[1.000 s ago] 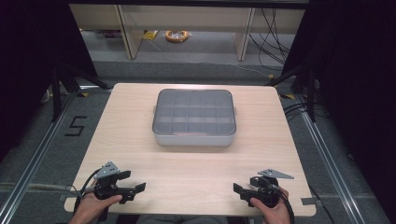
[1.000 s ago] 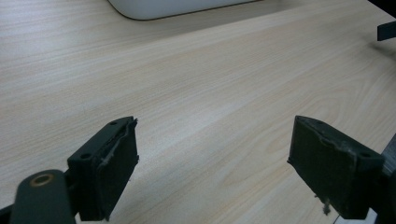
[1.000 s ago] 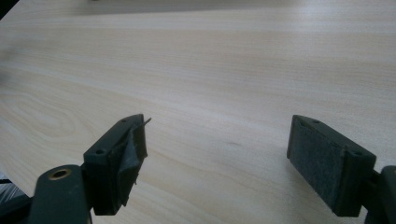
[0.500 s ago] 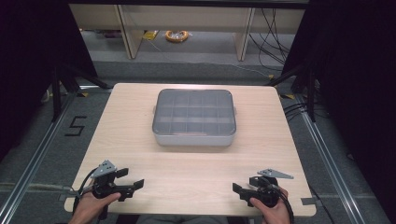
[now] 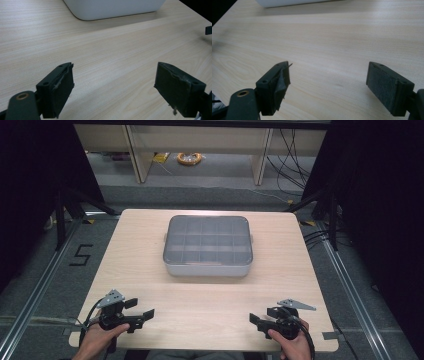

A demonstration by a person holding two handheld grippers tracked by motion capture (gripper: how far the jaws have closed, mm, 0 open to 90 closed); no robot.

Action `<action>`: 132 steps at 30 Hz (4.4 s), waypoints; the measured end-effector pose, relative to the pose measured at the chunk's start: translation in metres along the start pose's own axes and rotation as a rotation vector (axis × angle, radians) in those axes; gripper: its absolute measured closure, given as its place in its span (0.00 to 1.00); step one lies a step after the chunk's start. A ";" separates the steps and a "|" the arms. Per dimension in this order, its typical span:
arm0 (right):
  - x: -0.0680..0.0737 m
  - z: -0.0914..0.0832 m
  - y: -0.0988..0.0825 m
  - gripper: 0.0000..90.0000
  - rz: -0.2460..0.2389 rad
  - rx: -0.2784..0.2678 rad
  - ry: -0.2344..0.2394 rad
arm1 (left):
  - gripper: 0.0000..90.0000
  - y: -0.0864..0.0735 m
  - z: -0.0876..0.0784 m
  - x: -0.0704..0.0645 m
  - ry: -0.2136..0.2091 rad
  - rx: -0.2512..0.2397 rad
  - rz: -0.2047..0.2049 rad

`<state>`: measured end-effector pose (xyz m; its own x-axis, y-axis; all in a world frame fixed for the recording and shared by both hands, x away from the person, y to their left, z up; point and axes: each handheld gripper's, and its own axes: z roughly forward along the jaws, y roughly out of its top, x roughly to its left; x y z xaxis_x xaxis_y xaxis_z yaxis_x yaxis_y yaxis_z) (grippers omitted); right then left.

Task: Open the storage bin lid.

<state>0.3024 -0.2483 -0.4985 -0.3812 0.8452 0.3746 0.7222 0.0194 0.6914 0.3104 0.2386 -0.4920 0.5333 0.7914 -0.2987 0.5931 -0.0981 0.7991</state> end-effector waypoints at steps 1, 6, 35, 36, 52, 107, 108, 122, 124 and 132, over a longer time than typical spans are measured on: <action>0.002 -0.002 0.001 0.22 0.040 0.014 -0.008 | 0.16 0.001 0.000 0.001 0.005 0.007 0.001; -0.007 -0.003 0.008 0.23 0.051 -0.034 0.022 | 0.16 0.002 0.007 0.008 -0.020 0.016 -0.038; -0.026 0.006 0.061 0.33 0.132 -0.091 0.053 | 0.16 0.031 0.026 0.021 -0.061 0.029 -0.102; -0.024 0.006 0.065 0.33 0.168 -0.083 0.064 | 0.16 0.032 0.026 0.022 -0.061 0.028 -0.101; -0.040 0.016 0.102 0.38 0.193 -0.136 0.074 | 0.17 0.059 0.040 0.032 -0.068 0.001 -0.124; -0.075 0.080 0.183 0.40 0.302 -0.159 0.093 | 0.37 0.154 0.123 0.073 -0.025 -0.002 -0.248; -0.081 0.084 0.183 0.40 0.230 -0.181 0.071 | 0.37 0.156 0.126 0.072 -0.012 -0.008 -0.262; -0.073 0.111 0.199 0.52 0.295 -0.105 0.096 | 0.42 0.170 0.147 0.086 0.014 0.028 -0.284; -0.078 0.118 0.199 0.54 0.234 -0.129 0.098 | 0.44 0.170 0.151 0.089 0.015 0.036 -0.298; -0.068 0.119 0.202 0.58 0.319 -0.091 0.080 | 0.54 0.172 0.154 0.086 0.021 0.030 -0.311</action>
<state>0.5427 -0.2384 -0.4577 -0.1911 0.7562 0.6259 0.7592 -0.2903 0.5825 0.5510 0.1967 -0.4609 0.3110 0.7985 -0.5155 0.7438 0.1331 0.6550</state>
